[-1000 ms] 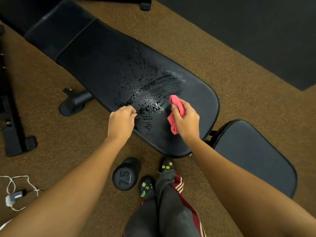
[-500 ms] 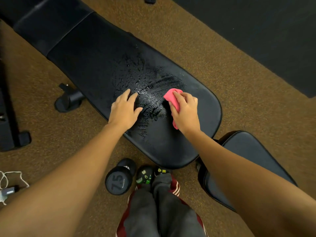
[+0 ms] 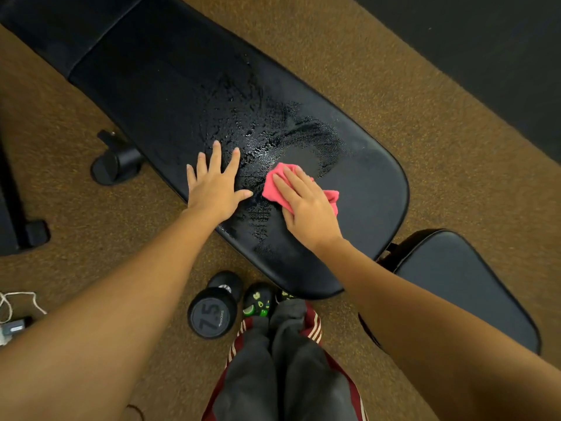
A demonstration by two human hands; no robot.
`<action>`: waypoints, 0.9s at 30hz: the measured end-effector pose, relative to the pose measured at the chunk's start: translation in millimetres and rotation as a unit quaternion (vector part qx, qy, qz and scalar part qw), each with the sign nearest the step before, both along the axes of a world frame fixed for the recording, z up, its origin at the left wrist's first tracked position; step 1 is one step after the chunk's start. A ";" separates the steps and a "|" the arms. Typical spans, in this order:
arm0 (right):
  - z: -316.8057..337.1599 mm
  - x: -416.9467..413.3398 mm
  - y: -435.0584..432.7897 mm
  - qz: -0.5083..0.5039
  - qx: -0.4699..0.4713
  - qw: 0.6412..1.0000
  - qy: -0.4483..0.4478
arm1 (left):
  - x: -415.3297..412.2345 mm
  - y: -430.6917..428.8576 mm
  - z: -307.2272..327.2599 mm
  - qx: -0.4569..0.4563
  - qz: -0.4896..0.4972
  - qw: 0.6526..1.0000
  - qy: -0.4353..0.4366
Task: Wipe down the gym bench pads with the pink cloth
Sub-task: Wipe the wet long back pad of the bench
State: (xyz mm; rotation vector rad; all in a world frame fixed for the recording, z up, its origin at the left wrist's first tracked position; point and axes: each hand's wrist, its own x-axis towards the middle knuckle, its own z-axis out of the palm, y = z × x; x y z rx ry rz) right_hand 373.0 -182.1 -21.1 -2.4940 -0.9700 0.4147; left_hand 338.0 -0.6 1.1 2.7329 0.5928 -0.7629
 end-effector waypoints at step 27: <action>0.9 33.1 -11.1 -0.088 -0.023 0.995 -0.037 | 0.4 1.9 -5.3 0.014 -0.025 1.000 -0.013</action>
